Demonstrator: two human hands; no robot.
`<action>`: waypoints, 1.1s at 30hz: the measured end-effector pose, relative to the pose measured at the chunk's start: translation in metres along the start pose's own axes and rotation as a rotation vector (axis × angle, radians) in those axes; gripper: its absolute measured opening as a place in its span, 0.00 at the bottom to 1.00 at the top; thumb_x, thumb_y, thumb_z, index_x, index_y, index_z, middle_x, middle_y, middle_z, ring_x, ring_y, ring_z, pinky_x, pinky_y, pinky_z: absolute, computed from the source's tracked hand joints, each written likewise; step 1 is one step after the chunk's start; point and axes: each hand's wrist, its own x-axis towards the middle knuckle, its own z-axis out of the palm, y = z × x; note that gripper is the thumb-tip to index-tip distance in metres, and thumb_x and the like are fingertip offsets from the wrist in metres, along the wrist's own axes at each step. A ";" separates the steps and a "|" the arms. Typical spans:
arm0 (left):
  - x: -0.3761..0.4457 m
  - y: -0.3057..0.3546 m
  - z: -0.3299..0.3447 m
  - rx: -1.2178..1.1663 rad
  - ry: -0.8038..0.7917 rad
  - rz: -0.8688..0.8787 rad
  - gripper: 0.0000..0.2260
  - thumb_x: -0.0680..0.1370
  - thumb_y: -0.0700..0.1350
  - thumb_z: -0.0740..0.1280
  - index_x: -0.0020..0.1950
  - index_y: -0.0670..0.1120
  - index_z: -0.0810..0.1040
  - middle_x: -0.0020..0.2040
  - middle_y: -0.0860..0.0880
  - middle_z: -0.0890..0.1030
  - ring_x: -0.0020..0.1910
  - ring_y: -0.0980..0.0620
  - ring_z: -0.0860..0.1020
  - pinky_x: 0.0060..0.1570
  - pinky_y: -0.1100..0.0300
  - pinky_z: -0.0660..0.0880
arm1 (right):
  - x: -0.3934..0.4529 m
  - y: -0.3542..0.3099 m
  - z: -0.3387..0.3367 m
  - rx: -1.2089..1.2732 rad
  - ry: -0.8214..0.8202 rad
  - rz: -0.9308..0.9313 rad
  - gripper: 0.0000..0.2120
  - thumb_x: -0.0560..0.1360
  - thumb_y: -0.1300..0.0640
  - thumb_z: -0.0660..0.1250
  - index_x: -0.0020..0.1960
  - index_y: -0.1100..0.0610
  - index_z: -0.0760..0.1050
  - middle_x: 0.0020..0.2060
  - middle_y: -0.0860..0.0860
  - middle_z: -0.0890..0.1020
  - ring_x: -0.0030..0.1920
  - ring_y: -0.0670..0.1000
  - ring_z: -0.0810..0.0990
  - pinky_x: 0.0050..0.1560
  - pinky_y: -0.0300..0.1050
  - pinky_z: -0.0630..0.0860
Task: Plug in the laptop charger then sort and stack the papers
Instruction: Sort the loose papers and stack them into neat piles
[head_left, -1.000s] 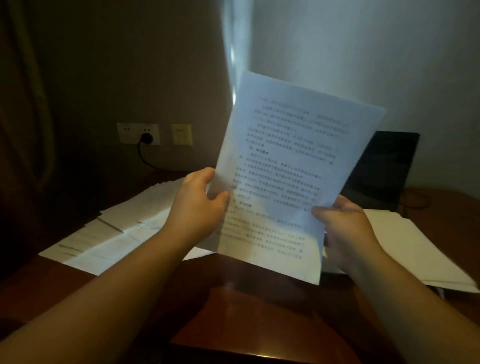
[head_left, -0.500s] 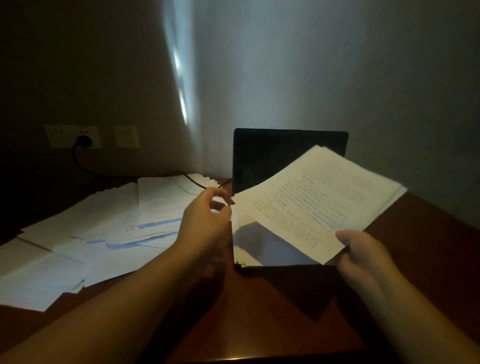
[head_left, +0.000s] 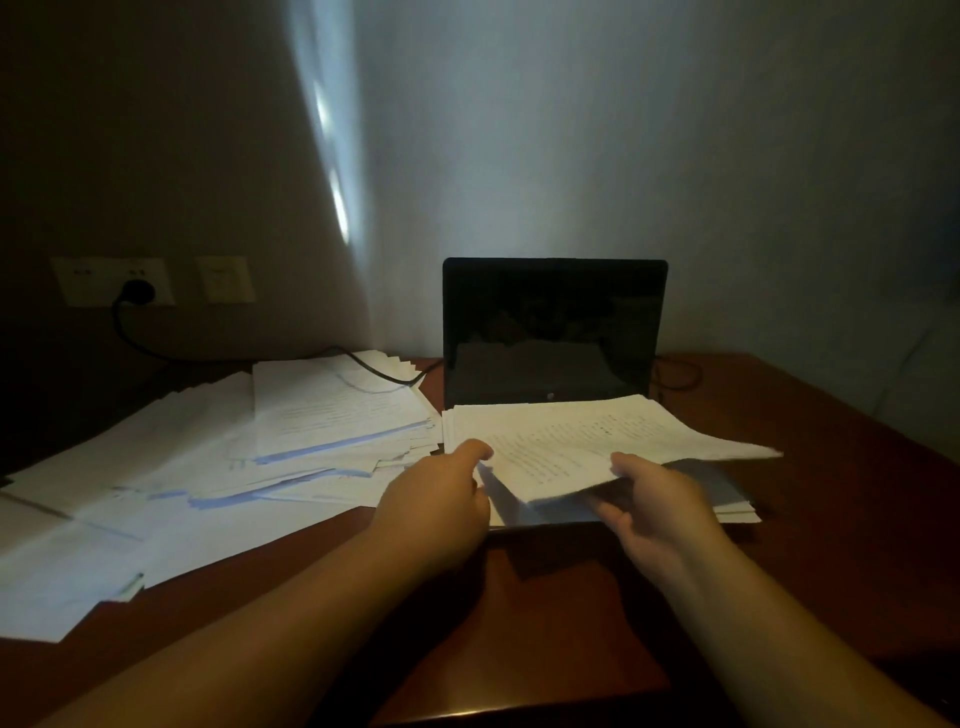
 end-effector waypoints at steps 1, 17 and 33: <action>0.001 -0.001 0.002 -0.005 -0.015 -0.001 0.22 0.81 0.50 0.67 0.73 0.60 0.65 0.67 0.52 0.78 0.59 0.50 0.79 0.62 0.55 0.77 | -0.004 0.001 0.002 -0.055 -0.011 0.006 0.19 0.79 0.62 0.66 0.69 0.60 0.68 0.60 0.60 0.77 0.56 0.60 0.80 0.30 0.49 0.81; 0.000 -0.007 0.001 -0.084 0.098 0.040 0.13 0.85 0.51 0.55 0.57 0.50 0.78 0.61 0.50 0.76 0.54 0.55 0.73 0.54 0.65 0.74 | -0.023 0.000 0.010 -0.647 -0.306 0.289 0.22 0.80 0.41 0.62 0.56 0.61 0.78 0.41 0.58 0.86 0.33 0.52 0.83 0.28 0.38 0.74; 0.002 -0.081 -0.049 -0.152 0.323 -0.173 0.09 0.81 0.51 0.65 0.60 0.53 0.77 0.67 0.53 0.71 0.51 0.58 0.70 0.48 0.65 0.67 | -0.033 0.037 0.109 -0.754 -0.534 -0.122 0.07 0.79 0.55 0.67 0.57 0.54 0.77 0.46 0.55 0.84 0.33 0.55 0.84 0.31 0.43 0.77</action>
